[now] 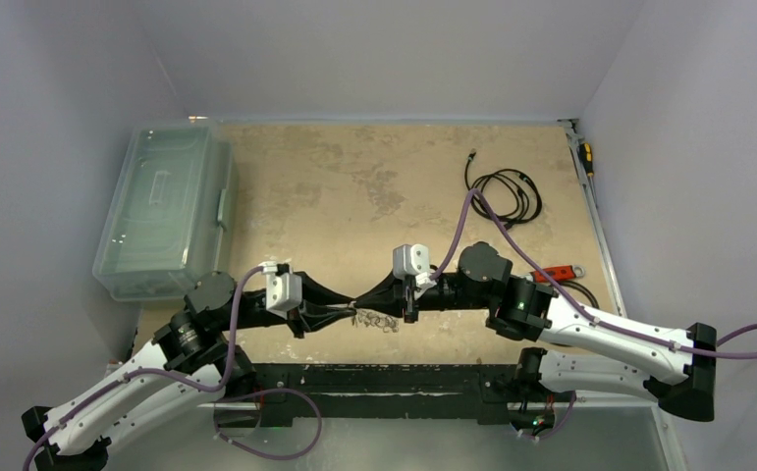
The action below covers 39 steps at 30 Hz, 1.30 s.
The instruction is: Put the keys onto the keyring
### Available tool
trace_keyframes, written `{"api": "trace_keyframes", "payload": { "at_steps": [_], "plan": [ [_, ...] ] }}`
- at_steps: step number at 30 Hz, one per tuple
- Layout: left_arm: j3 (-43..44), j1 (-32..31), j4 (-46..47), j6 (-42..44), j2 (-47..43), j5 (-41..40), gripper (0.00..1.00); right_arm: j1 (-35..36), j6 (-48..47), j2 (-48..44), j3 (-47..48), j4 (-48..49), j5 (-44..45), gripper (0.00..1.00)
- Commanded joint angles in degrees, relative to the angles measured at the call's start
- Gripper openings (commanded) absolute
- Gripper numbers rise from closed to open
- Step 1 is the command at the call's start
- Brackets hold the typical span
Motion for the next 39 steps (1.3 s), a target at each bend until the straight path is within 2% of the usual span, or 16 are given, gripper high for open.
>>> {"api": "trace_keyframes", "payload": {
  "at_steps": [1, 4, 5, 7, 12, 15, 17, 20, 21, 24, 26, 28, 30, 39],
  "plan": [
    [1.2, 0.1, 0.4, -0.3, 0.0, -1.5, 0.3, 0.1, 0.8, -1.1, 0.2, 5.1, 0.2, 0.0],
    [1.6, 0.2, -0.4, -0.1, -0.6, -3.7, 0.53, 0.1, 0.8, -1.2, 0.2, 4.8, 1.5, 0.0],
    [1.8, 0.2, -0.6, 0.0, -1.0, -4.4, 0.57, 0.1, 0.8, -1.2, 0.1, 4.8, 2.2, 0.0],
    [1.7, 0.2, -0.8, 0.2, -2.0, -5.5, 0.59, 0.1, 0.8, -1.5, -0.2, 4.7, 3.7, 0.0],
    [1.3, 0.1, -0.6, 0.5, -4.1, -6.6, 0.42, 0.1, 1.1, -1.7, -0.4, 5.3, 4.6, 0.0],
    [1.6, 0.1, -0.8, 0.5, -4.1, -6.6, 0.35, 0.1, 1.1, -1.6, -0.4, 5.5, 5.2, 0.0],
    [1.9, 0.2, -0.9, 0.5, -4.3, -6.6, 0.37, 0.1, 1.1, -1.5, -0.4, 5.6, 5.7, 0.0],
    [1.7, 0.1, -0.7, 0.4, -5.2, -7.0, 0.54, 0.1, 1.1, -1.4, -0.3, 5.4, 6.5, 0.0],
    [1.6, 0.2, -0.7, 0.4, -5.6, -7.1, 0.57, 0.1, 1.1, -1.4, -0.4, 5.4, 6.7, 0.0],
    [1.4, 0.2, -0.3, 0.5, -7.2, -8.0, 0.58, 0.1, 1.2, -1.6, -0.5, 5.5, 7.5, 0.0],
    [0.9, 0.2, 0.1, 0.5, -8.0, -8.7, 0.53, 0.1, 1.3, -1.8, -0.7, 5.8, 7.7, 0.0],
    [0.7, 0.2, 0.2, 0.3, -7.9, -8.8, 0.37, 0.1, 1.5, -1.8, -0.7, 6.1, 7.7, 0.0],
    [0.7, 0.2, 0.5, -0.1, -7.0, -8.1, 0.29, 0.1, 1.7, -1.8, -0.5, 6.4, 7.4, 0.0],
    [1.1, 0.2, 1.7, -1.3, -2.0, -4.2, 0.28, 0.1, 2.1, -2.4, -0.7, 7.3, 5.3, 0.0]
  ]
}}
